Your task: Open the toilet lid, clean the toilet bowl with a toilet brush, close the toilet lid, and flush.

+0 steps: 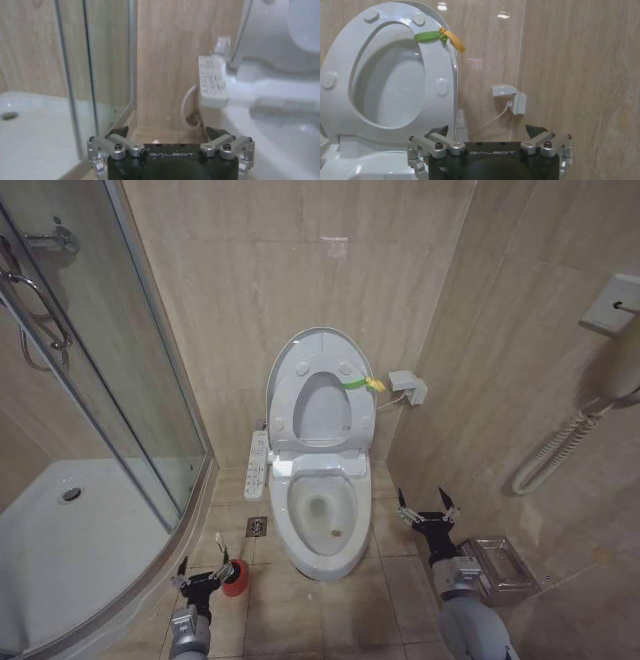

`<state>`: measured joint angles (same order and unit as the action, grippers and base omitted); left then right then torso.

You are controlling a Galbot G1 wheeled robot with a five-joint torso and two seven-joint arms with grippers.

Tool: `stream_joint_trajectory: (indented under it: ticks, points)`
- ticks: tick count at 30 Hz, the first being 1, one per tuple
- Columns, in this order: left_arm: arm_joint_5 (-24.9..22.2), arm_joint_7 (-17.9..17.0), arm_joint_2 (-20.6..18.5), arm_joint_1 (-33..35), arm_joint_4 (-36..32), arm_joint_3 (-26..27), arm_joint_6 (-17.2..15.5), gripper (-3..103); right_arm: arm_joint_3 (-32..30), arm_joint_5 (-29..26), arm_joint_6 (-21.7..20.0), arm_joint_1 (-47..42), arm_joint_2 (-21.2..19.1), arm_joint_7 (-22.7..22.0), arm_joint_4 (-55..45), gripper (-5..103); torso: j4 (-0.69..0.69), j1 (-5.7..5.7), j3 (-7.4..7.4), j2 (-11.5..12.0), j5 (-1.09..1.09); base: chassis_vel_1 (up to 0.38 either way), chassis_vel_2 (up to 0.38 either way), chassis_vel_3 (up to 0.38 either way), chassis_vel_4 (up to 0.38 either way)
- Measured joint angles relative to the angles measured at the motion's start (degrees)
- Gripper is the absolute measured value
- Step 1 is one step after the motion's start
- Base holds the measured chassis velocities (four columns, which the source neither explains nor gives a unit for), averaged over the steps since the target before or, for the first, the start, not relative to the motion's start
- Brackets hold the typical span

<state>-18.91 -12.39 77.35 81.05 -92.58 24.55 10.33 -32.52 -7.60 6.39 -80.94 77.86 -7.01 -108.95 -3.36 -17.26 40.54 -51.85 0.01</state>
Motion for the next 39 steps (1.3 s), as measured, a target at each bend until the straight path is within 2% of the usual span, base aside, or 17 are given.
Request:
stream_joint_trajectory:
  ticks: [1,3,6,8,9,11,12,13,16,20,23,26,29,32,34,37,39]
  points:
    - [0.0,0.0,0.0,0.0,0.0,0.0,0.0,100,0.0,0.0,0.0,0.0,0.0,0.0,0.0,100,0.00,0.00,0.00,0.0,0.00,0.000,0.000,0.000,0.000]
    - [-1.5,0.4,0.2,-0.3,1.2,-0.2,2.5,100,0.0,0.0,0.0,0.0,0.0,0.0,0.0,100,0.00,0.00,0.00,0.0,-0.01,0.000,0.000,0.000,0.000]
    - [0.2,3.1,0.1,-0.1,2.4,0.0,4.8,100,0.0,0.0,0.0,0.0,0.0,0.0,0.0,100,0.01,0.00,0.00,0.0,-0.02,0.000,0.000,0.000,0.000]
    - [1.9,5.7,-0.1,0.7,2.5,0.8,4.4,100,0.0,0.0,0.0,0.0,0.0,0.0,0.0,100,0.01,0.00,0.00,0.0,-0.01,0.000,0.000,0.000,0.000]
    - [1.9,5.7,-0.1,0.7,2.5,0.8,4.4,100,0.0,0.0,0.0,0.0,0.0,0.0,0.0,100,0.01,0.00,0.00,0.0,-0.01,0.000,0.000,0.000,0.000]
    - [3.8,9.6,0.1,1.2,2.3,2.5,3.3,100,0.0,0.0,0.0,0.0,0.0,0.0,0.0,100,0.02,0.00,0.00,0.0,-0.01,0.000,0.000,0.000,0.000]
    - [5.3,11.3,0.2,0.9,3.0,3.5,4.0,100,0.0,0.0,0.0,0.0,0.0,0.0,0.0,100,0.02,0.00,0.00,0.0,-0.01,0.000,0.000,0.000,0.000]
    - [5.3,11.3,0.2,0.9,3.0,3.5,4.0,100,0.0,0.0,0.0,0.0,0.0,0.0,0.0,100,0.02,0.00,0.00,0.0,-0.01,0.000,0.000,0.000,0.000]
    - [7.5,15.0,0.1,-0.7,7.0,6.0,7.6,100,0.0,0.0,0.0,0.0,0.0,0.0,0.0,100,0.00,0.00,0.00,0.0,-0.01,0.000,0.000,0.000,0.000]
    - [7.0,16.6,0.0,-1.7,9.2,7.1,9.8,100,0.0,0.0,0.0,0.0,0.0,0.0,0.0,100,0.00,0.00,0.00,0.0,-0.02,0.000,0.000,0.000,0.000]
    - [6.6,16.4,0.2,-1.8,9.6,7.1,8.7,100,0.0,0.0,0.0,0.0,0.0,0.0,0.0,100,0.01,0.00,0.00,0.0,-0.01,0.000,0.000,0.000,0.000]
    - [3.2,12.7,-0.1,-2.2,10.6,4.7,7.4,100,0.0,0.0,0.0,0.0,0.0,0.0,0.0,100,0.01,0.00,0.00,0.0,-0.02,0.000,0.000,0.000,0.000]
    - [0.0,13.0,-0.3,-2.6,10.3,3.5,4.6,100,0.0,0.0,0.0,0.0,0.0,0.0,0.0,100,0.01,0.00,0.00,0.0,-0.02,0.000,0.000,0.000,0.000]
    - [-1.7,12.8,-0.1,-4.1,11.5,2.8,3.5,100,0.0,0.0,0.0,0.0,0.0,0.0,0.0,100,-0.01,0.00,0.00,0.0,-0.01,0.000,0.000,0.000,0.000]
    - [-1.4,12.3,0.0,-4.5,12.2,2.7,3.8,100,0.0,0.0,0.0,0.0,0.0,0.0,0.0,100,0.00,0.00,0.00,0.0,-0.02,0.000,0.000,0.000,0.000]
    - [-1.4,10.4,0.0,-5.7,15.6,1.9,7.2,100,0.0,0.0,0.0,0.0,0.0,0.0,0.0,100,0.02,0.00,0.00,0.0,-0.01,0.000,0.000,0.000,0.000]
    - [-1.6,10.3,0.0,-6.0,16.2,1.8,7.6,100,0.0,0.0,0.0,0.0,0.0,0.0,0.0,100,0.02,0.00,0.00,0.0,-0.01,0.000,0.000,0.000,0.000]
